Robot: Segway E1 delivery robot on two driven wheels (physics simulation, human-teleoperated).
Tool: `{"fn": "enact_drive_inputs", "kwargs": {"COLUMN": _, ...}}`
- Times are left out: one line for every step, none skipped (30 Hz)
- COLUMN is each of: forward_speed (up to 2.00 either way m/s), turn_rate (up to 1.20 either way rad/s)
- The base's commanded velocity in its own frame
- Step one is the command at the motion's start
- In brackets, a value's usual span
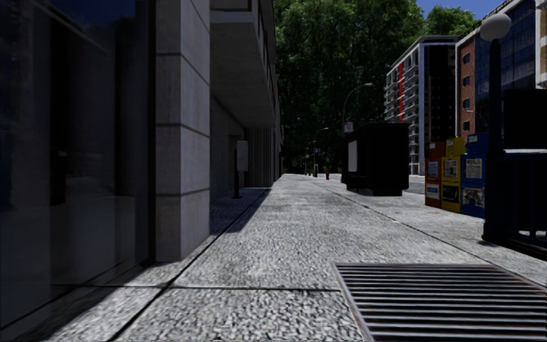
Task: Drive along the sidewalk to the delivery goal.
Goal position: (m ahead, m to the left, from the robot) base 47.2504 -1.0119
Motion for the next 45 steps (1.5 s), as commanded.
{"fn": "enact_drive_inputs", "kwargs": {"forward_speed": 2.00, "turn_rate": 0.00}}
{"fn": "enact_drive_inputs", "kwargs": {"forward_speed": 2.00, "turn_rate": 0.00}}
{"fn": "enact_drive_inputs", "kwargs": {"forward_speed": 2.00, "turn_rate": -0.09}}
{"fn": "enact_drive_inputs", "kwargs": {"forward_speed": 2.00, "turn_rate": -0.18}}
{"fn": "enact_drive_inputs", "kwargs": {"forward_speed": 2.00, "turn_rate": -0.21}}
{"fn": "enact_drive_inputs", "kwargs": {"forward_speed": 2.00, "turn_rate": -0.21}}
{"fn": "enact_drive_inputs", "kwargs": {"forward_speed": 2.00, "turn_rate": -0.22}}
{"fn": "enact_drive_inputs", "kwargs": {"forward_speed": 2.00, "turn_rate": -0.25}}
{"fn": "enact_drive_inputs", "kwargs": {"forward_speed": 2.00, "turn_rate": -0.25}}
{"fn": "enact_drive_inputs", "kwargs": {"forward_speed": 2.00, "turn_rate": -0.28}}
{"fn": "enact_drive_inputs", "kwargs": {"forward_speed": 2.00, "turn_rate": -0.29}}
{"fn": "enact_drive_inputs", "kwargs": {"forward_speed": 2.00, "turn_rate": -0.29}}
{"fn": "enact_drive_inputs", "kwargs": {"forward_speed": 2.00, "turn_rate": -0.29}}
{"fn": "enact_drive_inputs", "kwargs": {"forward_speed": 2.00, "turn_rate": -0.29}}
{"fn": "enact_drive_inputs", "kwargs": {"forward_speed": 2.00, "turn_rate": -0.29}}
{"fn": "enact_drive_inputs", "kwargs": {"forward_speed": 2.00, "turn_rate": -0.29}}
{"fn": "enact_drive_inputs", "kwargs": {"forward_speed": 2.00, "turn_rate": -0.29}}
{"fn": "enact_drive_inputs", "kwargs": {"forward_speed": 2.00, "turn_rate": -0.29}}
{"fn": "enact_drive_inputs", "kwargs": {"forward_speed": 2.00, "turn_rate": -0.29}}
{"fn": "enact_drive_inputs", "kwargs": {"forward_speed": 2.00, "turn_rate": -0.29}}
{"fn": "enact_drive_inputs", "kwargs": {"forward_speed": 2.00, "turn_rate": 0.00}}
{"fn": "enact_drive_inputs", "kwargs": {"forward_speed": 2.00, "turn_rate": 0.00}}
{"fn": "enact_drive_inputs", "kwargs": {"forward_speed": 2.00, "turn_rate": 0.00}}
{"fn": "enact_drive_inputs", "kwargs": {"forward_speed": 2.00, "turn_rate": 0.00}}
{"fn": "enact_drive_inputs", "kwargs": {"forward_speed": 2.00, "turn_rate": 0.00}}
{"fn": "enact_drive_inputs", "kwargs": {"forward_speed": 2.00, "turn_rate": 0.00}}
{"fn": "enact_drive_inputs", "kwargs": {"forward_speed": 2.00, "turn_rate": 0.00}}
{"fn": "enact_drive_inputs", "kwargs": {"forward_speed": 2.00, "turn_rate": 0.00}}
{"fn": "enact_drive_inputs", "kwargs": {"forward_speed": 2.00, "turn_rate": 0.00}}
{"fn": "enact_drive_inputs", "kwargs": {"forward_speed": 2.00, "turn_rate": 0.00}}
{"fn": "enact_drive_inputs", "kwargs": {"forward_speed": 2.00, "turn_rate": 0.00}}
{"fn": "enact_drive_inputs", "kwargs": {"forward_speed": 2.00, "turn_rate": 0.00}}
{"fn": "enact_drive_inputs", "kwargs": {"forward_speed": 2.00, "turn_rate": 0.00}}
{"fn": "enact_drive_inputs", "kwargs": {"forward_speed": 2.00, "turn_rate": 0.00}}
{"fn": "enact_drive_inputs", "kwargs": {"forward_speed": 2.00, "turn_rate": 0.00}}
{"fn": "enact_drive_inputs", "kwargs": {"forward_speed": 2.00, "turn_rate": 0.00}}
{"fn": "enact_drive_inputs", "kwargs": {"forward_speed": 2.00, "turn_rate": 0.00}}
{"fn": "enact_drive_inputs", "kwargs": {"forward_speed": 2.00, "turn_rate": 0.00}}
{"fn": "enact_drive_inputs", "kwargs": {"forward_speed": 2.00, "turn_rate": 0.00}}
{"fn": "enact_drive_inputs", "kwargs": {"forward_speed": 2.00, "turn_rate": 0.00}}
{"fn": "enact_drive_inputs", "kwargs": {"forward_speed": 2.00, "turn_rate": 0.00}}
{"fn": "enact_drive_inputs", "kwargs": {"forward_speed": 2.00, "turn_rate": 0.00}}
{"fn": "enact_drive_inputs", "kwargs": {"forward_speed": 2.00, "turn_rate": 0.00}}
{"fn": "enact_drive_inputs", "kwargs": {"forward_speed": 2.00, "turn_rate": 0.00}}
{"fn": "enact_drive_inputs", "kwargs": {"forward_speed": 2.00, "turn_rate": 0.00}}
